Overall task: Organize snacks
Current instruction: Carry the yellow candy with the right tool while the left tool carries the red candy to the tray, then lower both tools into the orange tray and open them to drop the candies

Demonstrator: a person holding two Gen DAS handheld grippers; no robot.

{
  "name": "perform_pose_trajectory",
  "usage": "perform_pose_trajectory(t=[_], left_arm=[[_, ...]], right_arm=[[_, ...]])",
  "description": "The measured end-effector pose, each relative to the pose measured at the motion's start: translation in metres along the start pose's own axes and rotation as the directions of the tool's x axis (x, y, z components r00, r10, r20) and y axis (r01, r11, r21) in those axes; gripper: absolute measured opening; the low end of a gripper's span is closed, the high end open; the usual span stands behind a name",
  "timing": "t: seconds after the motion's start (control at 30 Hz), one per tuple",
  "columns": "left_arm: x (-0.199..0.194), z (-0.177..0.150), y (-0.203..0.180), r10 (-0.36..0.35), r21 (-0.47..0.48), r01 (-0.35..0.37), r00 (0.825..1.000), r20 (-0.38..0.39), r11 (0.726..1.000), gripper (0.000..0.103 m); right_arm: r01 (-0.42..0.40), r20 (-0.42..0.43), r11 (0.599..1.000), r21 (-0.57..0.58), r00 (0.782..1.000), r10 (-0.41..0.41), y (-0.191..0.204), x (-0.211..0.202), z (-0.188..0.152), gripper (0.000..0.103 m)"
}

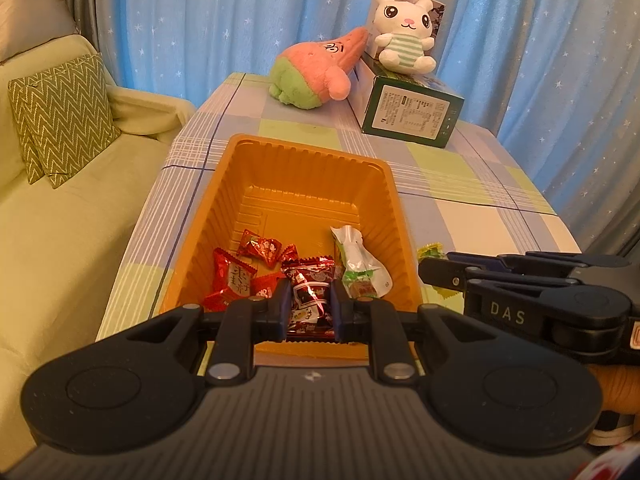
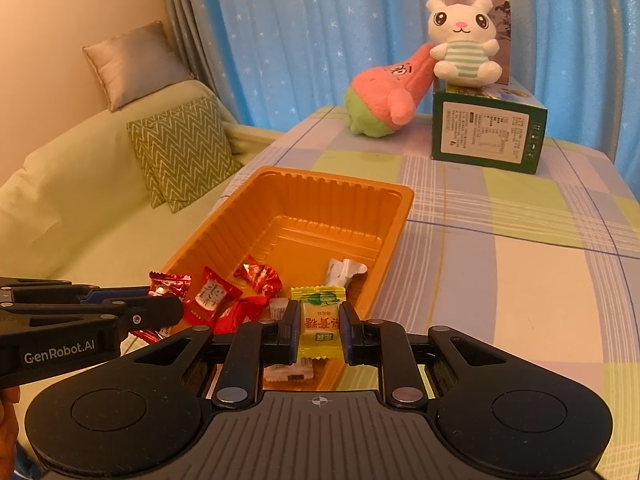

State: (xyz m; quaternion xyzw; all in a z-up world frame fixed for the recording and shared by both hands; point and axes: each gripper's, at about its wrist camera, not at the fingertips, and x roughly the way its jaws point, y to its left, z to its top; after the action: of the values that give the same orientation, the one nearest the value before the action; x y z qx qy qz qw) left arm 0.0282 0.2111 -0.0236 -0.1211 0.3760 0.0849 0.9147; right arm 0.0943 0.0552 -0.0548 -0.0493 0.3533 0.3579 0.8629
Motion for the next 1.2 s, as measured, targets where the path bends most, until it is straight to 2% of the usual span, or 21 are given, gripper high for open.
perform_pose_trajectory(t=[1.2], left_arm=[[0.085, 0.057, 0.031, -0.005, 0.028, 0.006, 0.999, -0.032, 1.0, 0.018]], right_arm=[[-0.001, -0.036, 1.0, 0.02, 0.999, 0.002, -0.02, 0.078, 0.045, 0.021]])
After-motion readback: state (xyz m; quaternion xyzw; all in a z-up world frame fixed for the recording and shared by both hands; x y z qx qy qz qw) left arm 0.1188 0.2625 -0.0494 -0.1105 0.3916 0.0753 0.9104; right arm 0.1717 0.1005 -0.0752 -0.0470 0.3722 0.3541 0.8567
